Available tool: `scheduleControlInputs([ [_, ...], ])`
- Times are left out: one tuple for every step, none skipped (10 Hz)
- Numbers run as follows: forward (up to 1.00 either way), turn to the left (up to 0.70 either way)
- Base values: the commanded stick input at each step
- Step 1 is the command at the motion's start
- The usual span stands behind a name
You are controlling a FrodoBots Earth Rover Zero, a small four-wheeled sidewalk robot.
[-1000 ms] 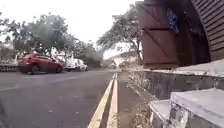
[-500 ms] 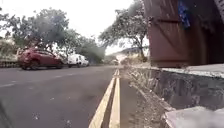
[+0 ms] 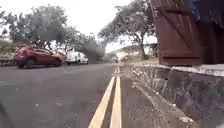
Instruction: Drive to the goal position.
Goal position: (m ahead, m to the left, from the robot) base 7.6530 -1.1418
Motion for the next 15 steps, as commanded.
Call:
scheduleControlInputs([
  [0.7, 0.0],
  [0.7, 0.0],
  [0.7, 0.0],
  [0.7, 0.0],
  [0.7, 0.01],
  [0.7, 0.02],
  [0.7, 0.35],
  [0.7, 0.35],
  [0.7, 0.35],
  [0.7, 0.35],
  [0.7, 0.35],
  [0.7, 0.13],
  [0.7, 0.07],
  [0.7, 0.0],
  [0.7, 0.01],
])
